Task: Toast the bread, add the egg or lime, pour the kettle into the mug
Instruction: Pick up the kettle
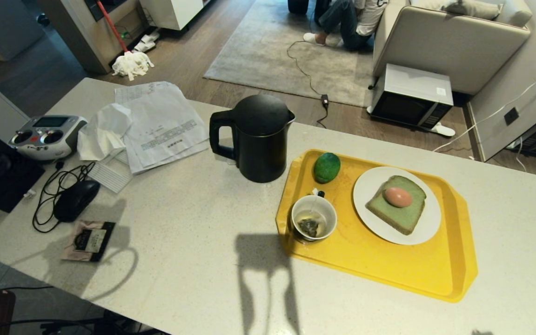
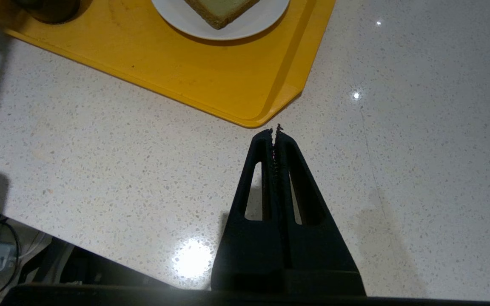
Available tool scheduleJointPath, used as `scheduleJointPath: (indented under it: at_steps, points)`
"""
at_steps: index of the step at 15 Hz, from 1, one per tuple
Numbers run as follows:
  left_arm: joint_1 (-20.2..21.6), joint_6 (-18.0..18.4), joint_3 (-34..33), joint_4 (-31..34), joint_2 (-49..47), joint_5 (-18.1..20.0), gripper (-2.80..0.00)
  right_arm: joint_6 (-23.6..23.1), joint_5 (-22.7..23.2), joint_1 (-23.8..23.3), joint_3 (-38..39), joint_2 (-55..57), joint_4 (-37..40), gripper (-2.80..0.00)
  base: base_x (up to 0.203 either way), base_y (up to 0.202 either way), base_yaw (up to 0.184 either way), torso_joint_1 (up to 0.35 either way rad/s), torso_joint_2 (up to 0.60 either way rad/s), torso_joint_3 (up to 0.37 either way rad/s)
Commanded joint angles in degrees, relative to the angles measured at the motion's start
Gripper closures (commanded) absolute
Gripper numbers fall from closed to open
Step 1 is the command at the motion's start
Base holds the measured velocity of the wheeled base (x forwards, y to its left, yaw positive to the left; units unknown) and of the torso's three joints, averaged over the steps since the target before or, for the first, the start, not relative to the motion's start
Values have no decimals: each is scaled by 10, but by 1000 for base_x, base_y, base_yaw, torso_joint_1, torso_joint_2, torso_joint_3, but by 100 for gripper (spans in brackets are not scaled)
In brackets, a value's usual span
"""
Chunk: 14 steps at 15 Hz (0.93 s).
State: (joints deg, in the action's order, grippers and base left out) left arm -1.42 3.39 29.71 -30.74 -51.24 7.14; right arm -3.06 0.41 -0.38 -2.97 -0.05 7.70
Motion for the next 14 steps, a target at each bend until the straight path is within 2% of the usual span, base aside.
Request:
scheduleJointPath:
  at_steps: [1, 3, 5, 8, 9, 12, 14]
  points:
    - [42, 9, 3, -89, -125, 59, 0, 0, 0, 0, 0, 0, 0, 0, 0, 0, 0, 0, 0, 0]
    - [78, 18, -11, -161, -184, 122, 0, 0, 0, 0, 1, 0, 0, 0, 0, 0, 0, 0, 0, 0]
    - [86, 22, -43, -229, -232, 149, 0, 0, 0, 0, 0, 0, 0, 0, 0, 0, 0, 0, 0, 0]
    - [85, 43, -77, -293, -291, 172, 0, 0, 0, 0, 0, 0, 0, 0, 0, 0, 0, 0, 0, 0]
    - [80, 45, -78, -300, -301, 174, -280, 0, 0, 0, 0, 0, 0, 0, 0, 0, 0, 0, 0, 0]
    - [69, 56, -73, -304, -335, 175, -280, 0, 0, 0, 0, 0, 0, 0, 0, 0, 0, 0, 0, 0]
    - [69, 81, -47, -314, -373, 174, -280, 0, 0, 0, 0, 0, 0, 0, 0, 0, 0, 0, 0, 0]
